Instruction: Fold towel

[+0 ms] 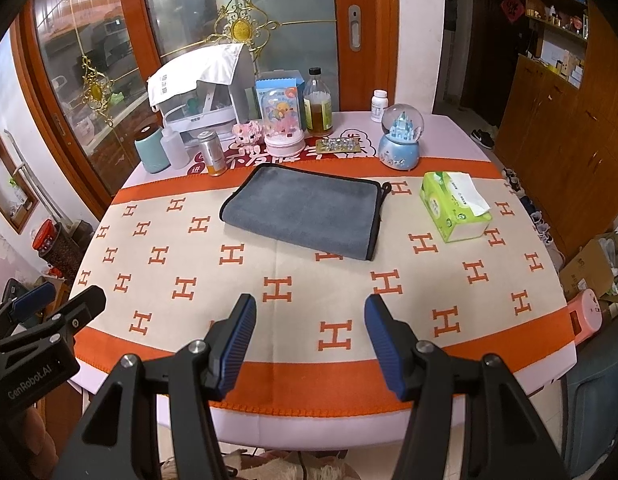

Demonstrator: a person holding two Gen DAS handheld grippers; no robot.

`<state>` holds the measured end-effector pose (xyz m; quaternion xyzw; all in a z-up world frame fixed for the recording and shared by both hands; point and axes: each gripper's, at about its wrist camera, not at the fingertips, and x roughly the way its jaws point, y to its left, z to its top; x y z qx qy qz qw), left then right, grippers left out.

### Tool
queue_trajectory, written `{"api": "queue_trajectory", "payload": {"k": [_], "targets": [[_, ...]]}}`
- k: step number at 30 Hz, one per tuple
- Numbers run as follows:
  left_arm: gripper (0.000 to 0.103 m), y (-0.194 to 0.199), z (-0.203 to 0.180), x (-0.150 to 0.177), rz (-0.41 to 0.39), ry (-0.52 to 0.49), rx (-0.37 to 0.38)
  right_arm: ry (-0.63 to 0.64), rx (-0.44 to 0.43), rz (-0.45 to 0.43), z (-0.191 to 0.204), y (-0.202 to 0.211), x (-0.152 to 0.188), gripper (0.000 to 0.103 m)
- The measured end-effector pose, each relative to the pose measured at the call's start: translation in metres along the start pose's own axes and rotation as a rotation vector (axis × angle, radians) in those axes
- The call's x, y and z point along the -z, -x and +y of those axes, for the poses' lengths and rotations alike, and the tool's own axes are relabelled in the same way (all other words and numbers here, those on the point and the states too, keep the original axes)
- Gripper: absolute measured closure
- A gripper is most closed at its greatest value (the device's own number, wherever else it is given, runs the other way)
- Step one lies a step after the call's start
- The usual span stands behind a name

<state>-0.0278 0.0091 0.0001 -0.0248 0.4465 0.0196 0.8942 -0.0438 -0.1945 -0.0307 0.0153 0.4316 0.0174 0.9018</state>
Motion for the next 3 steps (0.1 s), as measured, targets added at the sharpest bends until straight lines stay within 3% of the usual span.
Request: {"api": "queue_trajectory", "payload": {"k": [3], "targets": [[0.019,-0.0002,-0.0013,-0.0007,0.001,-0.002,-0.002,0.001,0.0,0.0,0.0001,0.0002,0.0001,0.046]]}}
